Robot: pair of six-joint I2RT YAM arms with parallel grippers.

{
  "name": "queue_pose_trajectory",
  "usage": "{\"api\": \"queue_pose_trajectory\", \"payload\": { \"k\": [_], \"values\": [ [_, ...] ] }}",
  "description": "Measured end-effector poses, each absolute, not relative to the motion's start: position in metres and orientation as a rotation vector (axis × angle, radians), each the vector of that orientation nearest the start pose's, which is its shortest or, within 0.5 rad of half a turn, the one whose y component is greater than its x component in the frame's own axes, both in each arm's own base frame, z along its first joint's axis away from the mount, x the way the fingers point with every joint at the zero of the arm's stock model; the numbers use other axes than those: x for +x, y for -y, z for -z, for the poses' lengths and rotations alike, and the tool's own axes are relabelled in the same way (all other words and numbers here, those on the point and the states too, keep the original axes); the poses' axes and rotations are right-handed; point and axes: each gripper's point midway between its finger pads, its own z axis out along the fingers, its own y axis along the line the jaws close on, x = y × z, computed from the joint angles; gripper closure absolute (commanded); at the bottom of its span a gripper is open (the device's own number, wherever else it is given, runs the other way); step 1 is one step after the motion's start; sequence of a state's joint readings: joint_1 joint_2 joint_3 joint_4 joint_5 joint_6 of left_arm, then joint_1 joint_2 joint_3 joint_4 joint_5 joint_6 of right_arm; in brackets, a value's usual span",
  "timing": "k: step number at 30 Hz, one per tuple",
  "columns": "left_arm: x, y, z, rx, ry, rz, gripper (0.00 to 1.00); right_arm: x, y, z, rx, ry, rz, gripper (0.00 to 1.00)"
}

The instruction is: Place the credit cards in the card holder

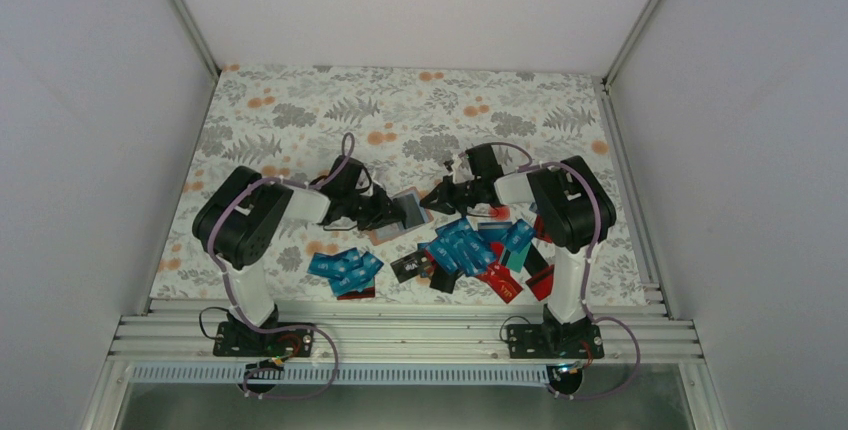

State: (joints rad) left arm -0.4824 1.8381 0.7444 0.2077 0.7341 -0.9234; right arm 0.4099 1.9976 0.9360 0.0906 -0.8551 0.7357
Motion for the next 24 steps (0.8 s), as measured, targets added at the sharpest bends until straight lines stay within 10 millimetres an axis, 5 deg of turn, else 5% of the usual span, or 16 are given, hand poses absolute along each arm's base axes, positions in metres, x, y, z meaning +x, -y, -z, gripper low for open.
{"api": "queue_pose_trajectory", "payload": {
  "k": [9,14,17,24],
  "values": [
    [0.278,0.275,-0.036,-0.128,-2.759,1.317,0.37,0.325,-0.283,-0.024,-0.012,-2.743,-1.486,0.60],
    [0.272,0.268,-0.045,-0.058,-2.785,1.215,0.27,0.325,-0.281,-0.031,-0.066,-2.736,-1.430,0.45],
    [0.269,0.260,-0.048,-0.033,-2.808,1.126,0.30,0.326,-0.274,-0.035,-0.064,-2.746,-1.347,0.43],
    [0.274,0.244,-0.056,0.021,-2.788,0.961,0.56,0.313,-0.254,-0.036,-0.067,-2.791,-1.186,0.35]
  ]
}}
